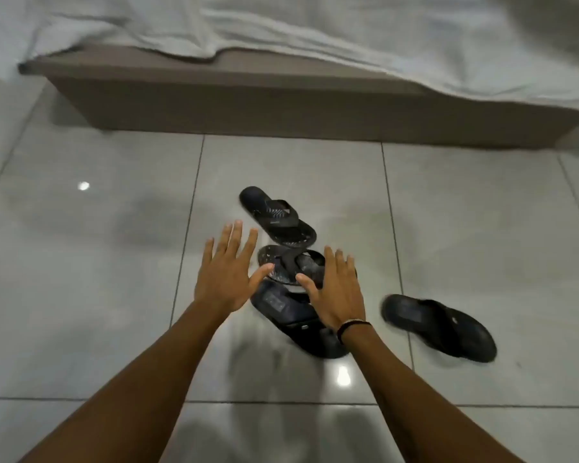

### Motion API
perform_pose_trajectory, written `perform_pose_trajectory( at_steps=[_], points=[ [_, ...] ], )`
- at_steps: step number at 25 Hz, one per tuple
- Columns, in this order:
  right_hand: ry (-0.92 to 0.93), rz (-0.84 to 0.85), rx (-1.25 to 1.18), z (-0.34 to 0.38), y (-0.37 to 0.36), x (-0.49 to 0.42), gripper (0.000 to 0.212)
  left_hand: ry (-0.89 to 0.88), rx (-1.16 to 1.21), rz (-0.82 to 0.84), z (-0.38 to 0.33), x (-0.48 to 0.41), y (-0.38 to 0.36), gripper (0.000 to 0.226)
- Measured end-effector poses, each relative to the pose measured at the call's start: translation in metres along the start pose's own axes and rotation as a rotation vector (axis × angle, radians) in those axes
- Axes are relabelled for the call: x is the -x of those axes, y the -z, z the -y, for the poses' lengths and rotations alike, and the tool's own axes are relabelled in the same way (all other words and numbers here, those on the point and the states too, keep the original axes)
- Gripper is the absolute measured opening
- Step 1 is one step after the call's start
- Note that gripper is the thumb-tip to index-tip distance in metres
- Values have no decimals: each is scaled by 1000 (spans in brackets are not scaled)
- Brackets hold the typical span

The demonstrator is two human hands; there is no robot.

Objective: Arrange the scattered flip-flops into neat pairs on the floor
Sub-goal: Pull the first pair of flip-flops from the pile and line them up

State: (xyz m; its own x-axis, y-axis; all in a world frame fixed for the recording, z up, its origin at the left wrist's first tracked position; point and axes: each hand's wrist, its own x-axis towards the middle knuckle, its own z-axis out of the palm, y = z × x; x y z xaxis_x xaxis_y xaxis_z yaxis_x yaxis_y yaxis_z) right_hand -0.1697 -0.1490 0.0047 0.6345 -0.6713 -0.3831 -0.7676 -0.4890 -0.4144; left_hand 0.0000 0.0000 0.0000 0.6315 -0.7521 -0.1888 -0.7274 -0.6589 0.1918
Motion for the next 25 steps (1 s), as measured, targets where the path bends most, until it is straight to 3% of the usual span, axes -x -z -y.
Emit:
perform_pose_trajectory(
  at_steps=[5, 9, 12, 16, 21, 25],
  points=[
    [-199, -9, -15, -29, -99, -66, 110, 49, 79, -4, 6, -97, -98, 81],
    [-205, -106, 45, -26, -137, -98, 131, 88, 119, 26, -4, -156, -133, 84],
    [-157, -149, 89, -35, -143, -118, 135, 165, 137, 117, -10, -178, -142, 89],
    [-83, -119, 115, -43, -134, -142, 131, 149, 126, 102, 8, -184, -144, 91],
    [-43, -72, 195, -34, -121, -164, 127, 175, 266, 96, 71, -180, -126, 93],
    [23, 33, 210, -13, -110, -193, 128, 171, 227, 255, 132, -166, -104, 107]
  ],
)
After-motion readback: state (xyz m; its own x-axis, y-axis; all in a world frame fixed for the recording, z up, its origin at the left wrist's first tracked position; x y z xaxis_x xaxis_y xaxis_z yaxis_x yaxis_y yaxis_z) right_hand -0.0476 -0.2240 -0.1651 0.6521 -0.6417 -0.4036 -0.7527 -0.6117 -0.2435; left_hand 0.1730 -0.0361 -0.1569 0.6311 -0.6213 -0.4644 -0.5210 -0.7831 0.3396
